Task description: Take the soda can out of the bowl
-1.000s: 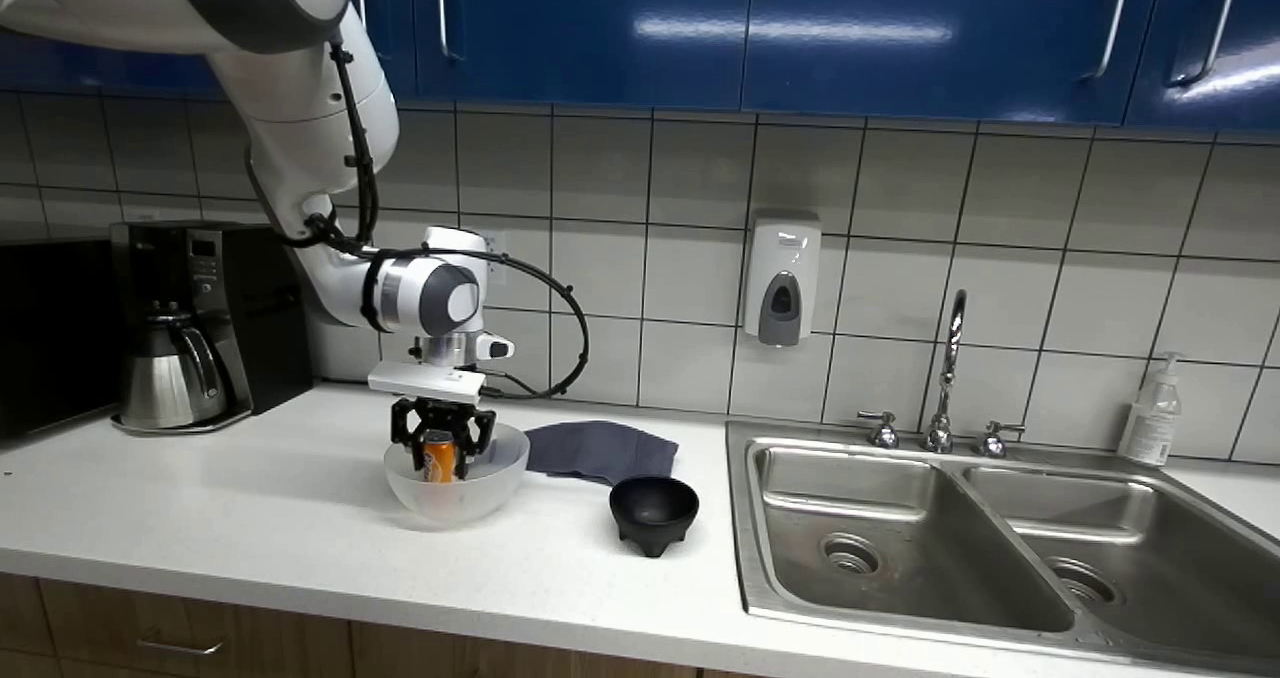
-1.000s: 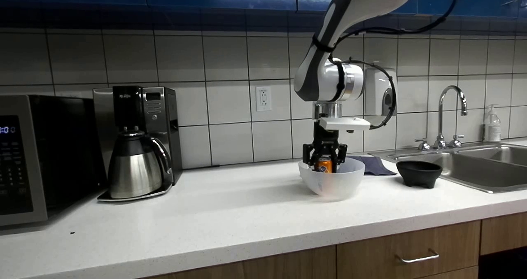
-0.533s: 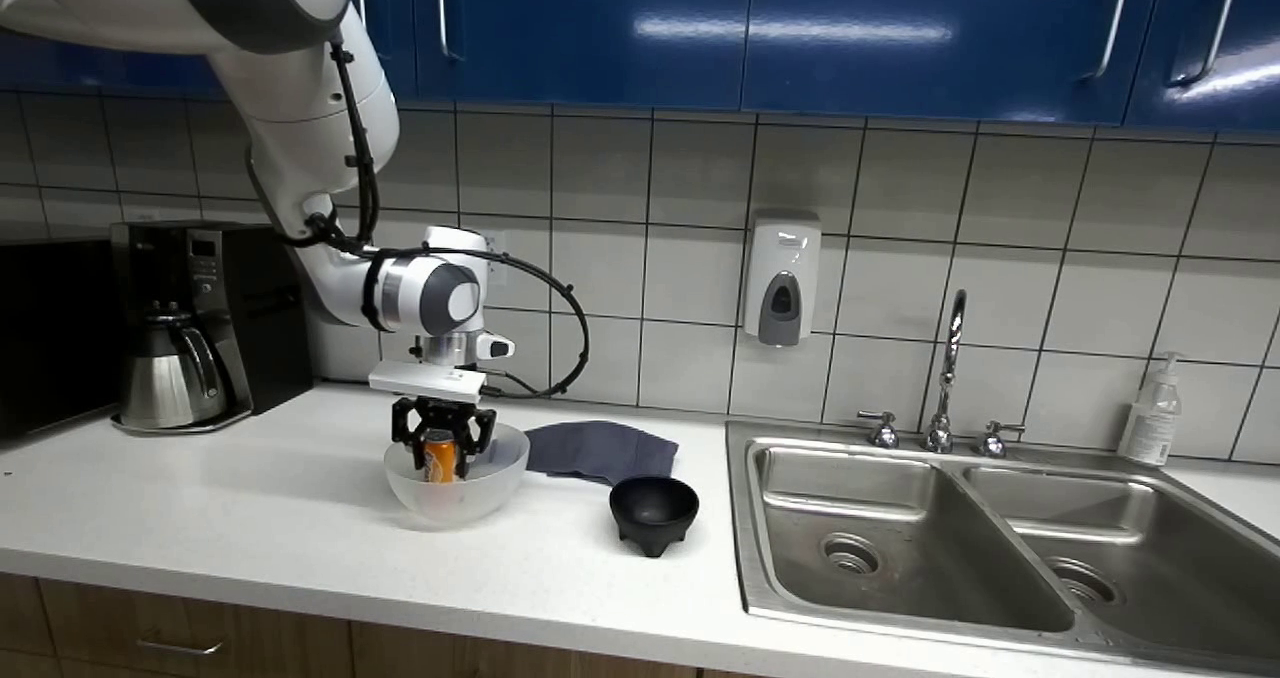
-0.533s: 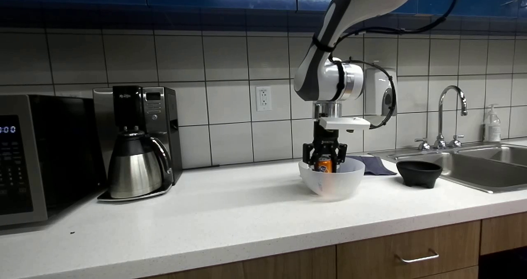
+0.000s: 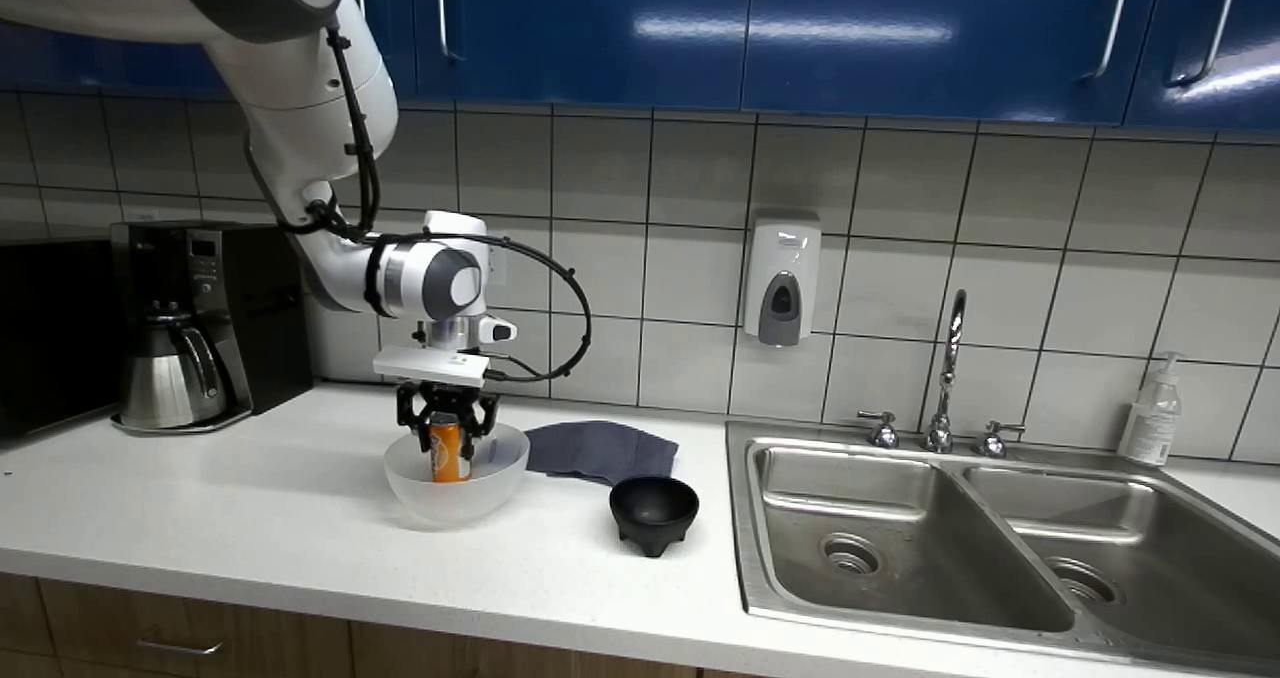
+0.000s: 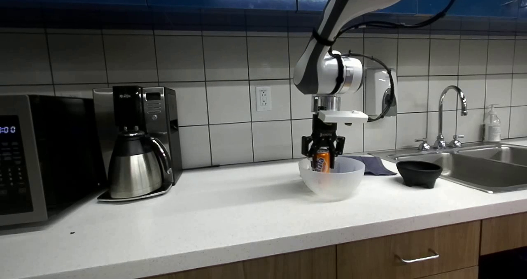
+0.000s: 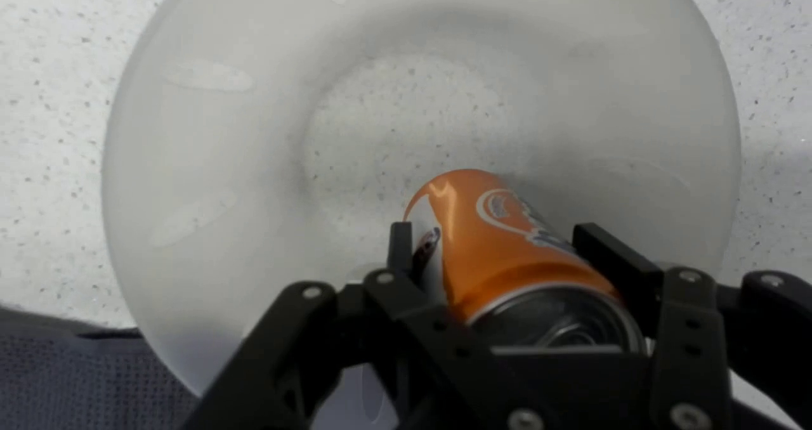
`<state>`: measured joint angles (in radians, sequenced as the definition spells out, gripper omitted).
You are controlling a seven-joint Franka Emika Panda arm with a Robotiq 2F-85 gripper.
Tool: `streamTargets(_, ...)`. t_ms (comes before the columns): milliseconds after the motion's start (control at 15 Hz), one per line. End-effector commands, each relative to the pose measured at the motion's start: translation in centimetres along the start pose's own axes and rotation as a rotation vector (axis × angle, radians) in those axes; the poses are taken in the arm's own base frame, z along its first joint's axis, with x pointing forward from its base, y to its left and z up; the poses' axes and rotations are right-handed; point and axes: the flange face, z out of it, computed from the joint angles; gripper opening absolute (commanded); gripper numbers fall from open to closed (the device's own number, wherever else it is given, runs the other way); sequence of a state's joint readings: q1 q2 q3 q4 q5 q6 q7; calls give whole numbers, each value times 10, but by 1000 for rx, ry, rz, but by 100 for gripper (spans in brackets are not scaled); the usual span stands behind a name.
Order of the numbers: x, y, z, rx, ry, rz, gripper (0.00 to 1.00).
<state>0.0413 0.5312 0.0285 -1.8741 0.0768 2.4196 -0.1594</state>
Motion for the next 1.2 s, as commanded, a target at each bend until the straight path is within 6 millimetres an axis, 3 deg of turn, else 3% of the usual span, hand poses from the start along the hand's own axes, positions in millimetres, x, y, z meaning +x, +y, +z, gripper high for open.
streamTargets(0, 1, -2, -37, -19, 20, 8, 40)
streamTargets(600, 2, -22, -98, -20, 97, -4, 40)
streamTargets(1133, -9, -83, -128, -3, 119, -39, 40)
